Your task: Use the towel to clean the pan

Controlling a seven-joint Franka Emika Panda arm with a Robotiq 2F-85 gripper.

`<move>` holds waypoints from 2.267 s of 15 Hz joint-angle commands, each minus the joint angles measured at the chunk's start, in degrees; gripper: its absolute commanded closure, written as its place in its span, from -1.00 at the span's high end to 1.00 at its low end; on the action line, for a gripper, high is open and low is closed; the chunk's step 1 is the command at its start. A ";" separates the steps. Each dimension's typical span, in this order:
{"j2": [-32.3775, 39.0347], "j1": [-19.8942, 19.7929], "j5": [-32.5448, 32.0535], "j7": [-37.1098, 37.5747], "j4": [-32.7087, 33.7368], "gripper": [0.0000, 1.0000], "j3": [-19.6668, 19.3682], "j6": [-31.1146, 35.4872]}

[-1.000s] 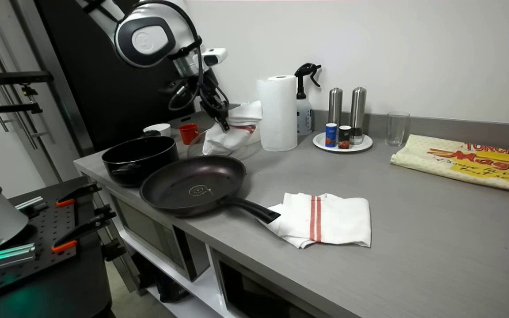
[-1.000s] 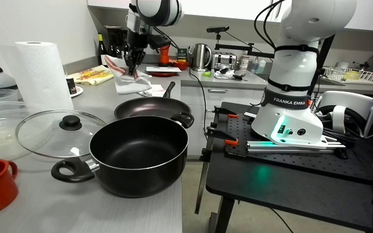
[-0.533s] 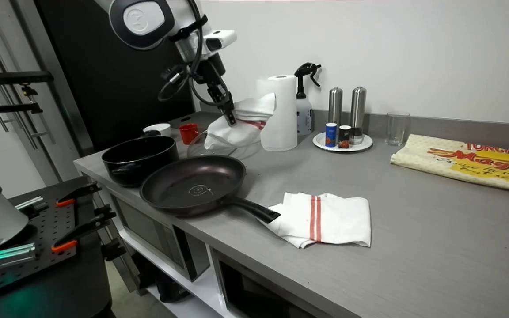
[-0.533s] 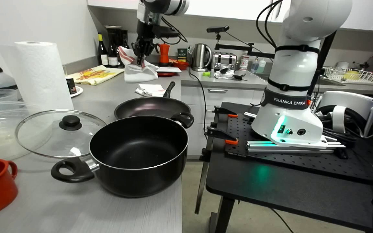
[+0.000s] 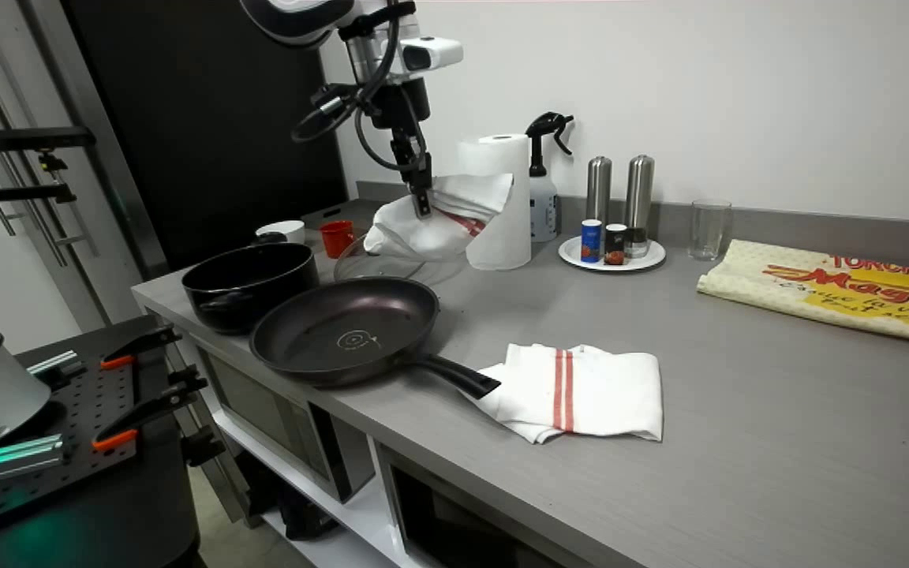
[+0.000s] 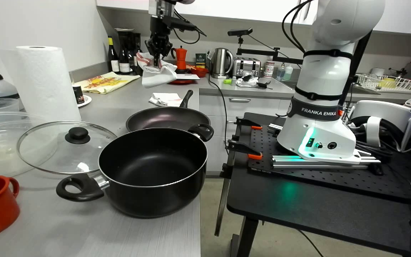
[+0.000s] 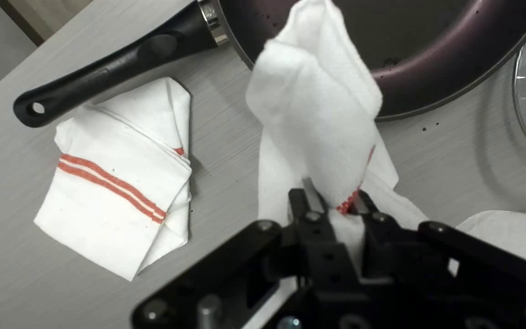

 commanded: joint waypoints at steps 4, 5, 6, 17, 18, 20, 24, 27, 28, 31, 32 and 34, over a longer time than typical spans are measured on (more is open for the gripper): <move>11.92 -1.51 1.28 0.34 14.97 -0.94 -0.05 -9.40; 13.98 -1.89 1.50 0.05 17.30 -0.94 0.11 -10.56; 15.80 -2.17 1.54 0.00 19.42 -0.94 0.21 -11.63; 36.89 -3.64 0.52 0.86 45.07 -0.94 1.42 -24.39; 38.99 -3.68 0.41 0.92 47.37 -0.94 1.48 -25.50; 42.86 -3.71 0.27 1.15 51.42 -0.94 1.57 -27.65; 50.36 -4.10 0.18 1.45 59.60 -0.94 1.66 -31.81; 53.93 -4.67 0.28 1.34 64.43 -0.94 1.76 -34.73; 54.51 -4.72 0.18 1.36 65.32 -0.94 1.74 -35.37; 55.73 -5.01 0.16 1.41 68.00 -0.09 1.79 -37.14; 56.06 -5.11 0.16 1.40 68.87 0.05 1.81 -37.62; 56.37 -5.22 0.11 1.34 70.03 0.34 1.84 -38.28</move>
